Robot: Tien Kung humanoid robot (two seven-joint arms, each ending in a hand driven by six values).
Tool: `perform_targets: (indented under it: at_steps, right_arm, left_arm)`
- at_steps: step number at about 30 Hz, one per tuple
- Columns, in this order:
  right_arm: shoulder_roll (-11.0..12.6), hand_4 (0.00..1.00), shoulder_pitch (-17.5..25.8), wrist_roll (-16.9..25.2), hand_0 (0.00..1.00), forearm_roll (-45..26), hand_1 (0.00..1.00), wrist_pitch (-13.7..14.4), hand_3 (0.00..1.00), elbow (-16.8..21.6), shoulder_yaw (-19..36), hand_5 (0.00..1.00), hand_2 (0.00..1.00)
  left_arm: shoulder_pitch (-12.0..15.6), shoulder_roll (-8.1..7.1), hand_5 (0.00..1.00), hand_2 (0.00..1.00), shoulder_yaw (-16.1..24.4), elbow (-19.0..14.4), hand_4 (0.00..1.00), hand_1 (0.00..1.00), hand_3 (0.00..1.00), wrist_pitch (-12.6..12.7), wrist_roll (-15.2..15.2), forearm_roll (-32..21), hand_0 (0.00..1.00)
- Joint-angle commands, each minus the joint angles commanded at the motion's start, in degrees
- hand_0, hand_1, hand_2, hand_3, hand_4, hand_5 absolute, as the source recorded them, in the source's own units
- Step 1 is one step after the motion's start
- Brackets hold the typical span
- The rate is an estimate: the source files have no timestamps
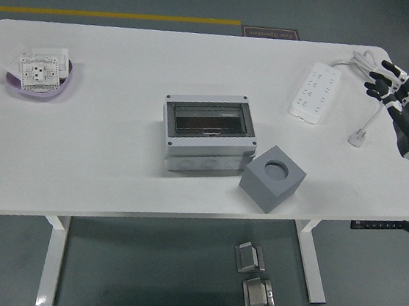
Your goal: Pick up the cylinder from the cube,place it in the box,flap close box
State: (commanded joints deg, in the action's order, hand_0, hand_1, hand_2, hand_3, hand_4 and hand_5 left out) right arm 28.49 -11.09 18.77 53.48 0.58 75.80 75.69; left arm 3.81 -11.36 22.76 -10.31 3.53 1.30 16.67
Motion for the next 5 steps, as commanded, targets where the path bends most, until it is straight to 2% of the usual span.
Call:
perform_targets:
  at_steps: [5]
  right_arm:
    - [0.62,0.862,-0.24,0.18,0.794,-0.49,0.746,-0.10,0.860,0.17,0.01,0.549,0.796]
  left_arm:
    - [-0.23,0.44,0.188,0.523,0.71,0.00,0.511,0.631,0.566,-0.10,-0.19,0.71,0.662]
